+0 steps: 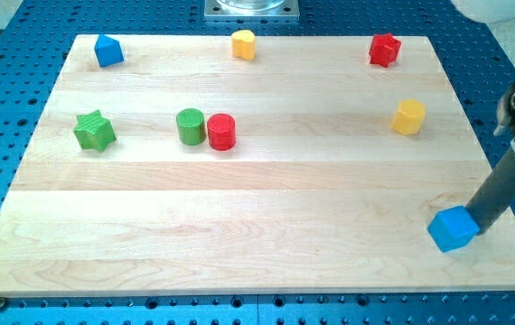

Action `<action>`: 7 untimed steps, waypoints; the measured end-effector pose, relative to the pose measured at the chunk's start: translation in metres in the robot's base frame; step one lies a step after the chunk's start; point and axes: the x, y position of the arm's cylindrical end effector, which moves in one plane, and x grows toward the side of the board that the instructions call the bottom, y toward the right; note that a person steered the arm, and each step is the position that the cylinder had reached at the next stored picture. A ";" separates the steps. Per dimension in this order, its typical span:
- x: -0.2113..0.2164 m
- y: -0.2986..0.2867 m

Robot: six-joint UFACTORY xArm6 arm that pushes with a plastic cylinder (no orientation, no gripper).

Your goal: Move the green circle to the bottom center

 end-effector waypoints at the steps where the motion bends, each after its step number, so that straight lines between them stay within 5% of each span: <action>1: -0.043 -0.004; 3: -0.138 -0.120; 7: -0.152 -0.133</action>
